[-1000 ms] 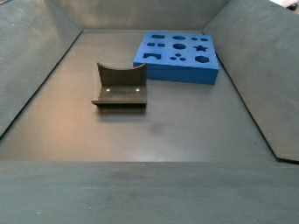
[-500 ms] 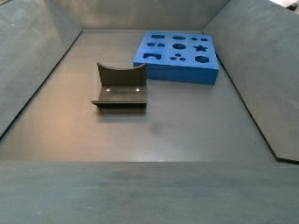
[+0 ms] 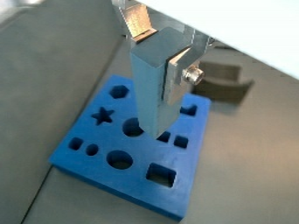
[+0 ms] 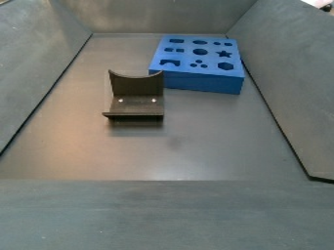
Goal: Insert the rectangle object.
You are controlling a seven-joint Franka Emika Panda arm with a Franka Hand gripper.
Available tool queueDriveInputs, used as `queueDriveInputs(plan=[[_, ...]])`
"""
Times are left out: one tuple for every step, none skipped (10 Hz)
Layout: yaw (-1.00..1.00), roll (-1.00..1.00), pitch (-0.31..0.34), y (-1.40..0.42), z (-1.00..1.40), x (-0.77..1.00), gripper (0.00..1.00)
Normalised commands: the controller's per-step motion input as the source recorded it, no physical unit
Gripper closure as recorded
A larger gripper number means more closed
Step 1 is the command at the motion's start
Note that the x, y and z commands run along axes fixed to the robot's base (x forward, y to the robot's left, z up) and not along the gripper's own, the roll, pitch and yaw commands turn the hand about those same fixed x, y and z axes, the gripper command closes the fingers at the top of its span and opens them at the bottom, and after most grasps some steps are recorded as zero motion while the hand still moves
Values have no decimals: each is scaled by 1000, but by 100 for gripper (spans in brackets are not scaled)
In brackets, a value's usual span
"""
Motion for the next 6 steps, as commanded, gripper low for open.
queueDriveInputs(plan=[[-1000,0,-44,0,-640,0,100],[-1000,0,-33,0,-640,0,100],[-817,7,0,-40,-711,260,100],[-666,0,0,-126,-566,383,100],[-611,0,0,-171,-397,409,100],[-606,0,0,-157,-351,406,100]])
